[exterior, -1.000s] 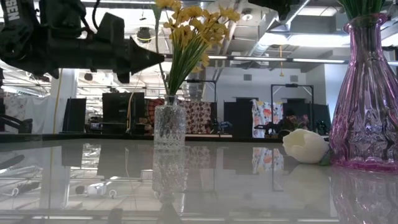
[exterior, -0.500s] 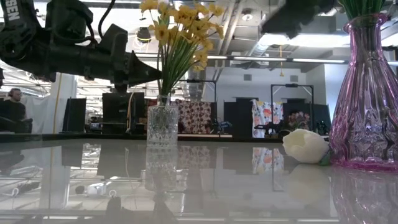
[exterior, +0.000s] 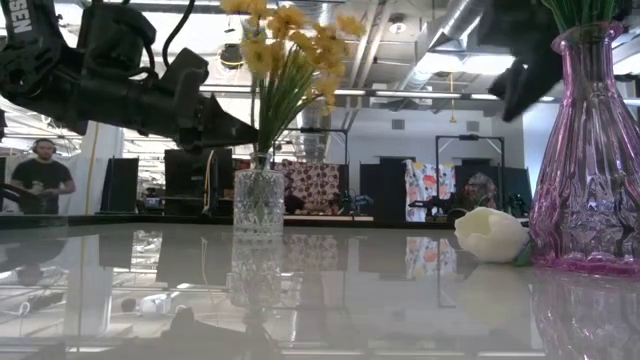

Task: Sort flowers into vase by color
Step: Put the top white flower into the transparent vase, then put the white flower into the transparent vase

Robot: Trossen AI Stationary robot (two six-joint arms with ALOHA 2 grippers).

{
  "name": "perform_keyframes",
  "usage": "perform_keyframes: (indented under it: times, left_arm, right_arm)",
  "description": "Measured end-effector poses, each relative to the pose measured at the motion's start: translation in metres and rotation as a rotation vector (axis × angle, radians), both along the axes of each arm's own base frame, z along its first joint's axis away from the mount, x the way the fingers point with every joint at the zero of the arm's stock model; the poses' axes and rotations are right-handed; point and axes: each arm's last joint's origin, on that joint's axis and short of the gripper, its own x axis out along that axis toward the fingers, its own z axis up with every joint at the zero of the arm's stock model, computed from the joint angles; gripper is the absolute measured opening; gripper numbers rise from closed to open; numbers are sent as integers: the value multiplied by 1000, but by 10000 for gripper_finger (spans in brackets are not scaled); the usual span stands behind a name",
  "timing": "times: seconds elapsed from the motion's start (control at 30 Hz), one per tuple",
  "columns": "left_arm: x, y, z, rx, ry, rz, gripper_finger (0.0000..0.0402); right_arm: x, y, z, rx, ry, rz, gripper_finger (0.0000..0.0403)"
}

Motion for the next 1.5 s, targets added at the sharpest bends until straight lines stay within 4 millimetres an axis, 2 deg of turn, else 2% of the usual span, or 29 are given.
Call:
perform_keyframes:
  times: [0.13,0.33,0.6,0.9,1.13,1.33,1.5]
  left_arm:
    - [0,0,-2,44,40,-5,81]
    - [0,0,-2,84,51,-8,152]
    - [-3,-2,5,134,55,-66,216]
    - [-22,-4,26,128,107,-103,229]
    - [-41,-6,37,121,144,-133,229]
    - [-51,-7,39,100,178,-176,229]
    - [-52,-8,38,84,187,-184,229]
  right_arm:
    - [2,12,-25,77,104,50,127]
    - [0,31,-62,67,256,131,127]
    - [5,50,-81,37,363,224,128]
    - [10,56,-98,-27,446,229,149]
    - [11,55,-100,-70,453,202,158]
    - [13,47,-101,-97,454,154,158]
    - [16,38,-101,-121,451,97,158]
